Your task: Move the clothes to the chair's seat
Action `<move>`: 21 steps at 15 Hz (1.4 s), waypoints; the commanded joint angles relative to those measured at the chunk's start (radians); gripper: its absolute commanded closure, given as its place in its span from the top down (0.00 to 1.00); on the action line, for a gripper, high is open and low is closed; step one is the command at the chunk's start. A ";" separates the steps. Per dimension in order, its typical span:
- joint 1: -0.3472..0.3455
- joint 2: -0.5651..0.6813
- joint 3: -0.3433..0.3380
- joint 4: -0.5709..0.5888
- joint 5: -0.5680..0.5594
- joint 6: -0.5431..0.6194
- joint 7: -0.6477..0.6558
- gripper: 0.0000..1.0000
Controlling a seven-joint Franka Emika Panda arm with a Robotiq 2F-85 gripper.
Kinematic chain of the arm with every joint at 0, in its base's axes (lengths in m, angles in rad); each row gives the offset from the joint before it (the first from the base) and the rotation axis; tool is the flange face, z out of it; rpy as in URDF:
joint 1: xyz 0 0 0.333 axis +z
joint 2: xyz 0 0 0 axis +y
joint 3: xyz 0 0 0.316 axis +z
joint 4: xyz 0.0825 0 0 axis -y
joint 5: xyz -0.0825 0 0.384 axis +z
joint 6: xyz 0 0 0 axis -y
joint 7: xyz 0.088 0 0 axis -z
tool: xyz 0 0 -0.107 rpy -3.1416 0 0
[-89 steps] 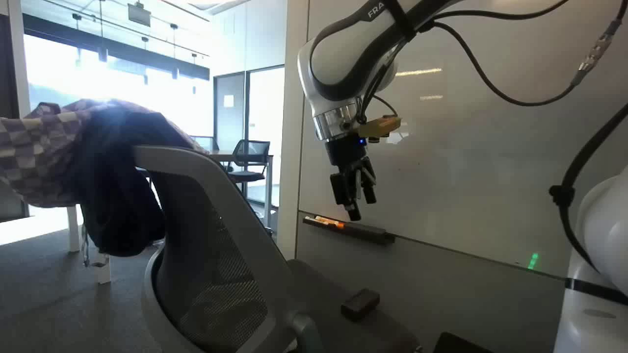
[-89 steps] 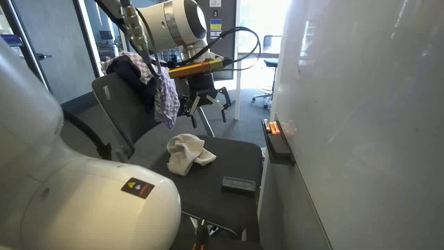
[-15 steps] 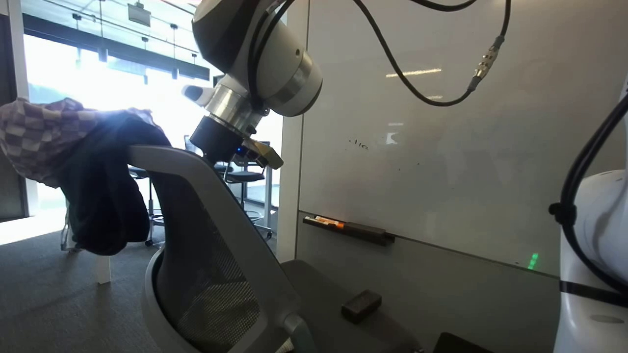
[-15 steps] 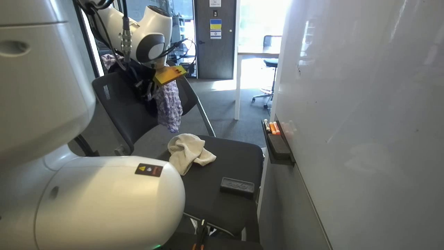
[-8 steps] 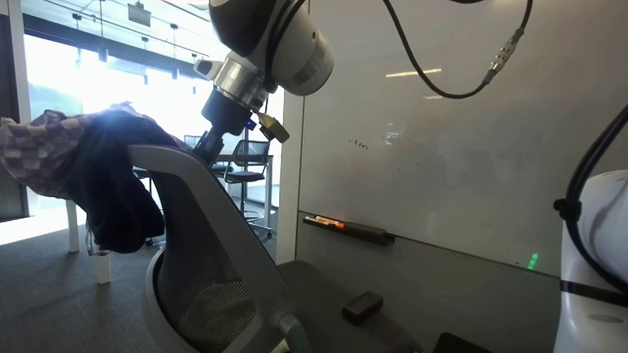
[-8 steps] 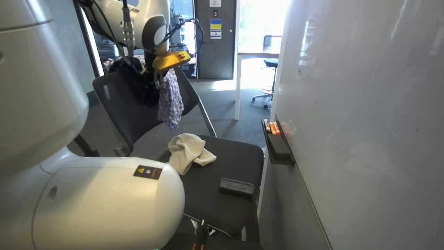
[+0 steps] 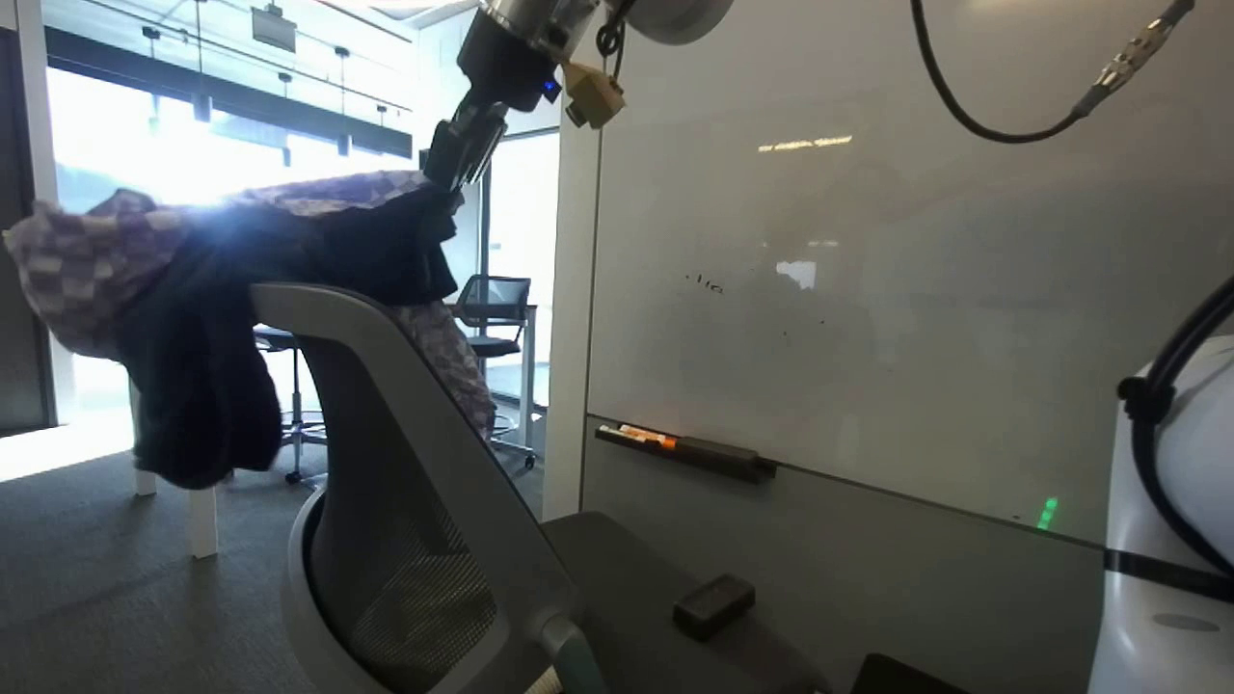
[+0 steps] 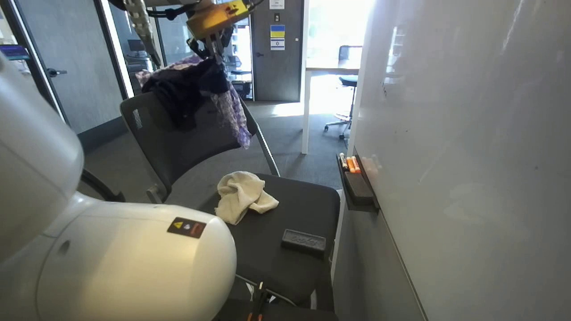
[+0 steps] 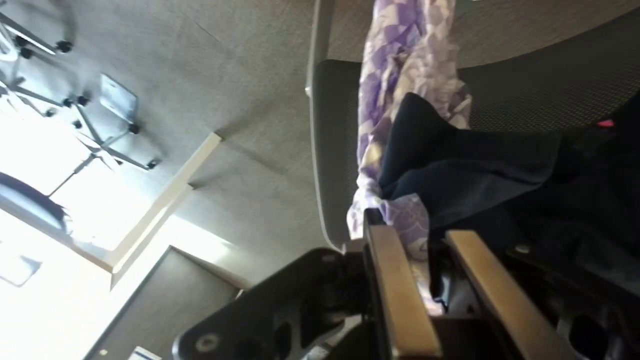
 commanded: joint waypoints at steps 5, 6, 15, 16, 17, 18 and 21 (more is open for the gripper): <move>-0.163 -0.151 0.065 0.034 -0.370 -0.149 0.358 0.02; -0.183 -0.165 0.078 0.040 -0.412 -0.181 0.396 0.02; -0.141 -0.189 0.097 0.048 -0.486 -0.490 0.478 0.02; -0.119 -0.173 0.082 0.028 -0.469 -0.490 0.461 0.02; -0.096 -0.156 0.065 0.009 -0.435 -0.497 0.444 0.02; -0.071 -0.141 0.036 -0.040 -0.398 -0.452 0.426 0.02; -0.046 -0.093 -0.066 -0.188 -0.318 -0.310 0.340 0.02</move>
